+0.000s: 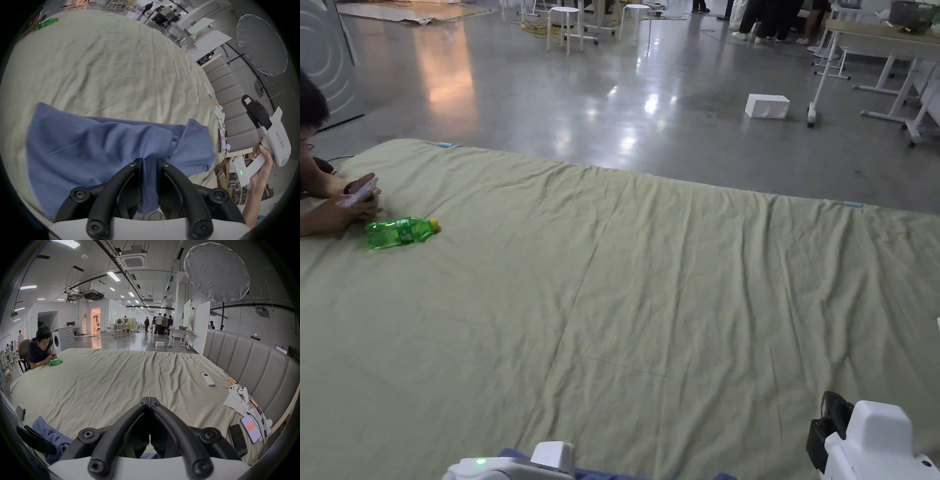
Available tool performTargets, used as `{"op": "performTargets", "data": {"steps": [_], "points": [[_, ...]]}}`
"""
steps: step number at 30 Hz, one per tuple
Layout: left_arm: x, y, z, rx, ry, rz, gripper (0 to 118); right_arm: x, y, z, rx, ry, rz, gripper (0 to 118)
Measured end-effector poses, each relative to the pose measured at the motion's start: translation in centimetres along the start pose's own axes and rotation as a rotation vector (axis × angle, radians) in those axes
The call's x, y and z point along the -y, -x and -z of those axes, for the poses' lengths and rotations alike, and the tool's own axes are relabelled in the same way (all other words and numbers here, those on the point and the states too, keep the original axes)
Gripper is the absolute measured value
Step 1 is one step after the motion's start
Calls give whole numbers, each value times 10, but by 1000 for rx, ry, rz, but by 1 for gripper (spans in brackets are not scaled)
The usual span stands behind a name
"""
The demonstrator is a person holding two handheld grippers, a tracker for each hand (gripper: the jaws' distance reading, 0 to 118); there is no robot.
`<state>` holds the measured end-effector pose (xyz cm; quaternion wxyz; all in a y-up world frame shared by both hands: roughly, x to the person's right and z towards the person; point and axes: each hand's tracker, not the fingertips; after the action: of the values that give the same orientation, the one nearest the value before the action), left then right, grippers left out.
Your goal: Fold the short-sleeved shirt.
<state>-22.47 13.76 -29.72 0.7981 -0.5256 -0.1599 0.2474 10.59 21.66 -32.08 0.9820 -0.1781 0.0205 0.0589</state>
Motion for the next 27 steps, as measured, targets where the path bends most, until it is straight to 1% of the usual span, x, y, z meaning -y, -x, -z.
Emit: {"op": "performTargets", "data": {"steps": [2,5,6,7,9,10,12,14,16,17,19,21,23,24,27], "points": [[1,-13,10,-5,-8,6,18,-2,0,-4,2,4,2,0],[-1,-14,28,-16,-16,5,17,-1,-3,-5,6,9,1,0],[-5,-40,26,-26,-15,1,17,-1,-3,-6,6,10,0,0],[-7,-45,27,-41,-20,-3,17,-1,-4,-6,8,12,-2,0],[-5,-51,24,-44,-26,-6,17,-1,-5,-9,12,11,1,0],[-9,-34,18,-57,-22,16,17,-3,-4,-12,14,12,3,0],[-5,-36,9,-77,-4,88,17,-3,-5,-13,13,15,4,0],[2,-39,-6,-45,14,117,17,-2,-5,-13,12,16,-5,0],[4,-37,-18,-43,18,115,20,-2,-5,-13,10,16,-8,0],[5,-35,-25,-32,19,115,23,-2,-5,-11,9,18,-7,0],[8,-29,-33,0,45,103,35,-2,-5,-10,8,18,-7,0],[7,-23,-46,16,32,97,43,-1,-4,-9,5,17,-8,0],[6,-16,-62,30,-25,113,45,-1,-3,-8,1,16,-7,0],[4,-12,-69,25,-64,113,49,-1,-2,-7,0,16,-6,0],[-1,11,-87,-8,-156,94,71,-1,1,-7,-8,19,-6,0]]}}
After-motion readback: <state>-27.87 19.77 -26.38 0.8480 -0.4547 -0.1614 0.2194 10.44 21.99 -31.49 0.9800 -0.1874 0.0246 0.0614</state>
